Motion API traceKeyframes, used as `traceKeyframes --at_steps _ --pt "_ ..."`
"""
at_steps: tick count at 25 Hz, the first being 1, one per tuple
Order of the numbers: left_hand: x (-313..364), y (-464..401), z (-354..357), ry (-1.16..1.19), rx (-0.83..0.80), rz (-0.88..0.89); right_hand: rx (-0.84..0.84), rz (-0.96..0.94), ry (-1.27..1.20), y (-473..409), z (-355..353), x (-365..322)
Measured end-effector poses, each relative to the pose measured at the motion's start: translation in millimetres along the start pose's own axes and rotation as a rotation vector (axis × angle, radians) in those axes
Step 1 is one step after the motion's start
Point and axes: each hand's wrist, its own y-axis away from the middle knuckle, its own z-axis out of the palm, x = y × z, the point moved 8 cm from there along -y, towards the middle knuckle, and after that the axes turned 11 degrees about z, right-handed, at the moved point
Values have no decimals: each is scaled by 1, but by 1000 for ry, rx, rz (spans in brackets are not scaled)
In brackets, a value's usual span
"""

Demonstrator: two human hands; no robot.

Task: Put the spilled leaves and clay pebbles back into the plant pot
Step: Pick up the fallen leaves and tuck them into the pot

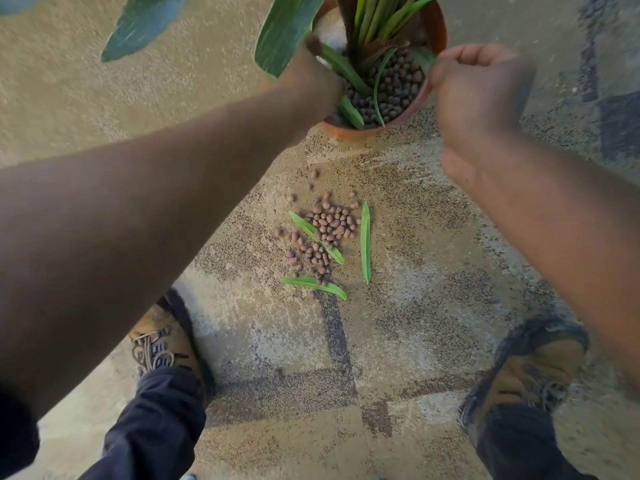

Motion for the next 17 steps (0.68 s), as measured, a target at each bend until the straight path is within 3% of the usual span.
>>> traceKeyframes --at_steps 5,12,17 --pt "6 -10 -2 -223 -8 115 35 -88 -5 -2 19 -11" --pt "11 -10 0 -731 -75 437 3 -114 66 5 29 1" --pt "-17 -14 7 -893 -62 474 -2 -58 220 -12 32 4"
